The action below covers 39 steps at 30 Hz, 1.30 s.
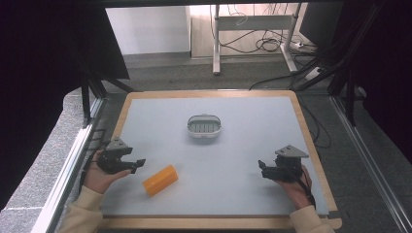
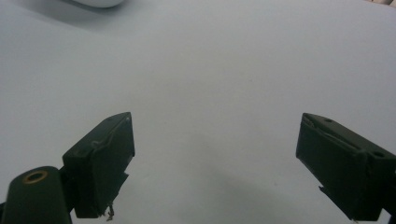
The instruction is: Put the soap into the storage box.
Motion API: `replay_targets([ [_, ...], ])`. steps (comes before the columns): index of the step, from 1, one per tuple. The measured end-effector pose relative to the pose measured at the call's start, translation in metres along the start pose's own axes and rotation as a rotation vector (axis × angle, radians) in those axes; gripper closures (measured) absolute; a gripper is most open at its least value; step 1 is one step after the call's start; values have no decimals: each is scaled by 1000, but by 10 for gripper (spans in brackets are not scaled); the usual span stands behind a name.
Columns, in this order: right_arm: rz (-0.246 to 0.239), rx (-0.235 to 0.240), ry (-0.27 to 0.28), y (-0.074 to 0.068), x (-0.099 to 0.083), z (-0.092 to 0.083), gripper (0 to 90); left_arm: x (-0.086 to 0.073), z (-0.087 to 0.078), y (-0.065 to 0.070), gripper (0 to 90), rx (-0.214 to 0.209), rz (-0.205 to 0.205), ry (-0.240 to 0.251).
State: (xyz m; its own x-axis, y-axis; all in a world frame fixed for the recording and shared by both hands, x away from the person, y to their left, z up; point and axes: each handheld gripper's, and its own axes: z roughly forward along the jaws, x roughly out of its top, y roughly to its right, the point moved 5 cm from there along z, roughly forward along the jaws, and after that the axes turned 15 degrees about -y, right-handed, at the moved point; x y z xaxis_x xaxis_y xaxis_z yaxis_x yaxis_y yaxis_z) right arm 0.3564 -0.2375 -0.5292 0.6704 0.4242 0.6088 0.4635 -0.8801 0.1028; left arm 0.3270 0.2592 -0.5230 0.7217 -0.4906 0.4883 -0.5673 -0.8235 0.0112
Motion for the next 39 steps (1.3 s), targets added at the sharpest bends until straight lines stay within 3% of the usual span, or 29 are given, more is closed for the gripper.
replay_targets([
  [7,33,14,29,0,0,-4,143,-1,-3,2,285,10,8,-2],
  [17,24,23,16,-4,-3,-4,154,-1,-3,3,286,6,6,-5],
  [25,35,8,18,0,-4,-3,170,-1,-5,2,285,-6,-4,-2],
  [39,37,-12,51,2,-4,-5,170,4,-22,12,286,-7,18,-10],
])
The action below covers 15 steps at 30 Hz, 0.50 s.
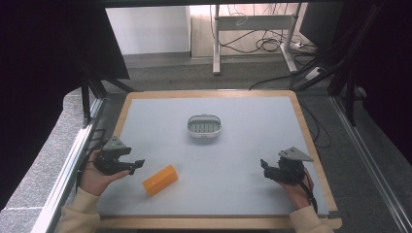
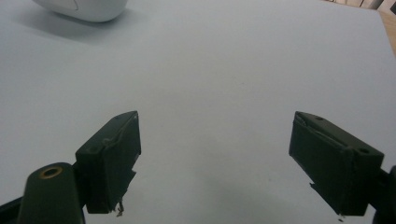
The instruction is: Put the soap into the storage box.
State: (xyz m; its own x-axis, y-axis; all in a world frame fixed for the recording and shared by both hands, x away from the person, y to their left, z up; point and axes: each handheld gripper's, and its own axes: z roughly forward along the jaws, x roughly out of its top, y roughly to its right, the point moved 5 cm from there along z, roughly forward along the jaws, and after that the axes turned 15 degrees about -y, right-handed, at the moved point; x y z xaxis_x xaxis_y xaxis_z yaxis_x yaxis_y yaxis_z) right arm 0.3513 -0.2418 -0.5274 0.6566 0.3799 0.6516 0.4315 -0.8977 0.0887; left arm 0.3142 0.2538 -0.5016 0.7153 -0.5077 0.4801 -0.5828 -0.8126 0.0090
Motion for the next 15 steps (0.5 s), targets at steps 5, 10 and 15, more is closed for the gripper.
replay_targets([
  [5,-5,1,0,-1,0,0,170,2,-6,7,287,-1,22,-8],
  [10,-14,0,-8,-2,-1,1,168,4,-8,12,287,-8,33,-13],
  [15,-22,-4,-12,-3,-1,2,167,4,-9,15,286,-22,45,-19],
])
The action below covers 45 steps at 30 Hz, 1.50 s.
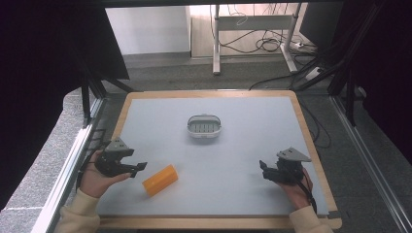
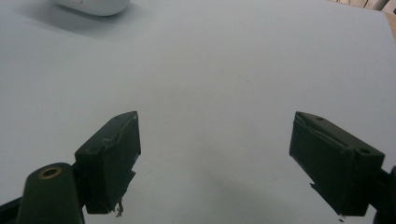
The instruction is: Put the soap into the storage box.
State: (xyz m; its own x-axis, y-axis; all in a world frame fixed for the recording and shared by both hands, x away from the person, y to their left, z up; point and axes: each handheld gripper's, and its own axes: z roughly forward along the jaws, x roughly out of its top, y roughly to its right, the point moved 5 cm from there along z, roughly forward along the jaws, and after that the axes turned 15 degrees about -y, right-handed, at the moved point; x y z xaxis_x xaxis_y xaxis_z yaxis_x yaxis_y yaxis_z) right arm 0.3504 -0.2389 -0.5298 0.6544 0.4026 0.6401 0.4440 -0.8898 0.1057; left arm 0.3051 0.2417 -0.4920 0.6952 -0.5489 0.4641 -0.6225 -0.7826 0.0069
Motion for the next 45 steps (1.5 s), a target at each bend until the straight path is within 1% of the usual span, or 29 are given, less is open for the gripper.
replay_targets([
  [5,-4,-2,-3,-1,0,0,167,2,-2,5,283,-4,2,4],
  [9,-7,-2,-5,-1,-1,1,167,4,-2,11,278,-14,19,-3],
  [13,-9,-4,-7,-2,-1,1,167,6,-2,17,271,-25,26,-11],
  [20,-9,-8,-13,-2,-1,1,167,8,0,22,266,-39,32,-24],
  [28,-17,-12,-9,-4,-1,1,167,10,0,30,264,-47,52,-31],
  [33,-18,-13,-14,-4,-1,2,167,11,4,36,262,-55,71,-49],
  [34,-18,-13,-15,-4,-1,2,167,11,5,36,262,-55,81,-56],
  [36,-17,-13,-14,-4,-1,2,167,11,7,39,261,-62,81,-60],
  [45,-22,-18,-15,-4,-1,1,167,13,14,47,262,-62,105,-81],
])
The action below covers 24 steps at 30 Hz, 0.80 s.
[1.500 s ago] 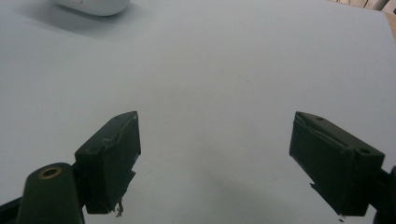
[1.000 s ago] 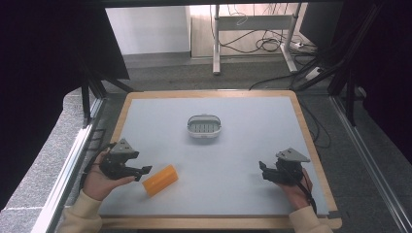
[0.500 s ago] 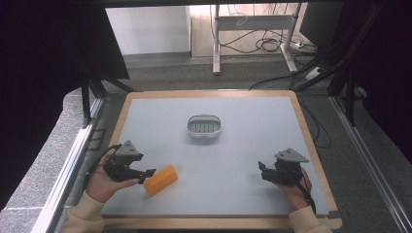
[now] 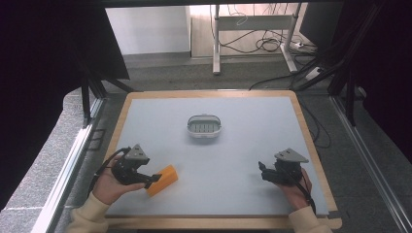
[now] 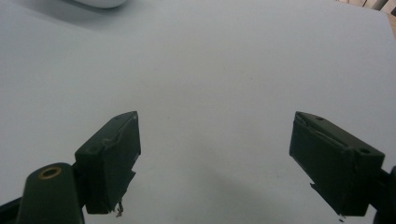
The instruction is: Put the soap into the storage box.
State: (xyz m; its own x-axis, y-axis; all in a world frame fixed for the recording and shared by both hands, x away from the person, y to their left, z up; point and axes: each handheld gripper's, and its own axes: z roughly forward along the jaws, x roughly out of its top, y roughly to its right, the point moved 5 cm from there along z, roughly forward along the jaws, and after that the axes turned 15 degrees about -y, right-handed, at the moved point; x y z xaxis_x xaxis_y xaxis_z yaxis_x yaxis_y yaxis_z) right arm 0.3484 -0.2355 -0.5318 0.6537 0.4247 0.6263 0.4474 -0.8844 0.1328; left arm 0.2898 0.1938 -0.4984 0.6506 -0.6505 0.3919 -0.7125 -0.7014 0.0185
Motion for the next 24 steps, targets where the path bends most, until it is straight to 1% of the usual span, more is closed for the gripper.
replay_targets([
  [10,-2,-2,0,0,0,0,167,2,8,5,262,-7,18,-35],
  [19,-3,0,-3,-1,0,0,164,1,17,8,266,-15,34,-77],
  [24,-4,-3,-6,0,-1,0,162,1,23,9,271,-6,41,-106],
])
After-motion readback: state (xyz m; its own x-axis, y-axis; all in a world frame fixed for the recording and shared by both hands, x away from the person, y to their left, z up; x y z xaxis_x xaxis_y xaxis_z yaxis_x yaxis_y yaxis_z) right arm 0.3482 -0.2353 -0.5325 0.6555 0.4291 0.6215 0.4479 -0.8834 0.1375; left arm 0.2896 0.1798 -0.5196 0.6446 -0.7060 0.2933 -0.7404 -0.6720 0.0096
